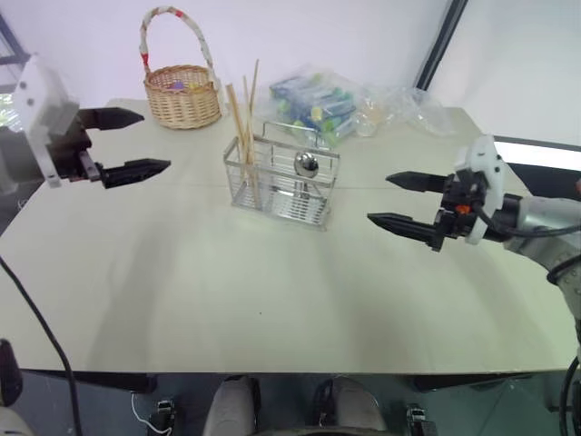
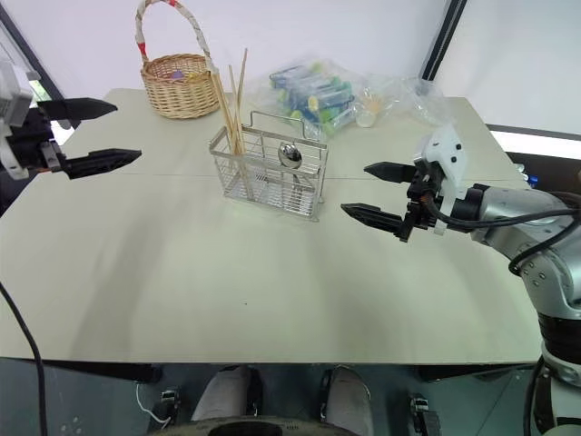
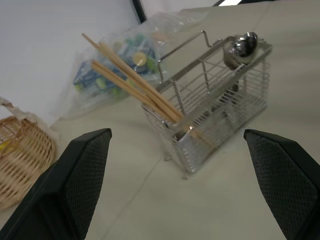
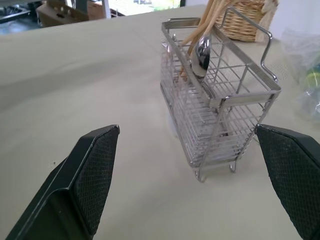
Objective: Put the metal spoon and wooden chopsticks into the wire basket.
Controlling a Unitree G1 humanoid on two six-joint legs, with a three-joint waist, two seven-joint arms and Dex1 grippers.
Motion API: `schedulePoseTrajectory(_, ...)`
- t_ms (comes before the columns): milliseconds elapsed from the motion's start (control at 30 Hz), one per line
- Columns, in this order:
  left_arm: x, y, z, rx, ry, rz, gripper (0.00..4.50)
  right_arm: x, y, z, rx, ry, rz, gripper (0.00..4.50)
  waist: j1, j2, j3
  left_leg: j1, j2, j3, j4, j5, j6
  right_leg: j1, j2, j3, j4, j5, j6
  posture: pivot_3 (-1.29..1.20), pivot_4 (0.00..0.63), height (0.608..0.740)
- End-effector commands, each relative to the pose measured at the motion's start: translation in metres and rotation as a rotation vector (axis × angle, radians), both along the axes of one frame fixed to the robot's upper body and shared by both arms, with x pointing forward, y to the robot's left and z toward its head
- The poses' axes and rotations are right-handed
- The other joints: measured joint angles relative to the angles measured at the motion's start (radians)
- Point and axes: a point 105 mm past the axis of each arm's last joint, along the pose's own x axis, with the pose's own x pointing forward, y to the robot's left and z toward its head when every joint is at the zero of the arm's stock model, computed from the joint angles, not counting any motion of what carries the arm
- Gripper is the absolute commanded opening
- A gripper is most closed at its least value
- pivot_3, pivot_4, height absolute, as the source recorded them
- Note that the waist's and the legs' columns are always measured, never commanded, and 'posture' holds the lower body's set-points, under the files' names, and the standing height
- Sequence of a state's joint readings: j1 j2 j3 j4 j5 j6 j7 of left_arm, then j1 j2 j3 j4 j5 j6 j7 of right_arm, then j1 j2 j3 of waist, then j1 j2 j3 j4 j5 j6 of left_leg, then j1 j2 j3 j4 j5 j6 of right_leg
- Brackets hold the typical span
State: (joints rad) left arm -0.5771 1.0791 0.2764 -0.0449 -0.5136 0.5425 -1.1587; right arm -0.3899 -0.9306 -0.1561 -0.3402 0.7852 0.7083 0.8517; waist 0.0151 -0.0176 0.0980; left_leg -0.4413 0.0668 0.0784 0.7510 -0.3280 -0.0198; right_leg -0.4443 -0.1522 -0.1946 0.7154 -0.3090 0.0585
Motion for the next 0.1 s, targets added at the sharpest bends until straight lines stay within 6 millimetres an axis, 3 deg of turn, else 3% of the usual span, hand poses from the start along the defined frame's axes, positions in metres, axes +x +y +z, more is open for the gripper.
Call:
schedulePoseTrajectory(33,-0.0106,-0.0014,0.0141,0.017,-0.063,-0.001,4.47,0.0038,0.0008,0.0110,-0.006,-0.055,0.018,4.50,-0.002,0.001,0.000,0.000,0.000,0.000,0.000,0.000,0.000,0.000,0.000,0.000,0.000,0.000,0.000,0.00,0.150,0.627)
schedulePoseTrajectory(100,-0.0106,-0.0008,0.0123,0.027,-0.060,0.012,4.47,0.0051,0.0019,0.0118,-0.004,-0.057,0.026,4.50,-0.003,0.001,0.001,0.000,0.000,0.000,0.000,0.000,0.000,0.000,0.000,0.000,0.001,0.001,0.001,0.00,0.150,0.627)
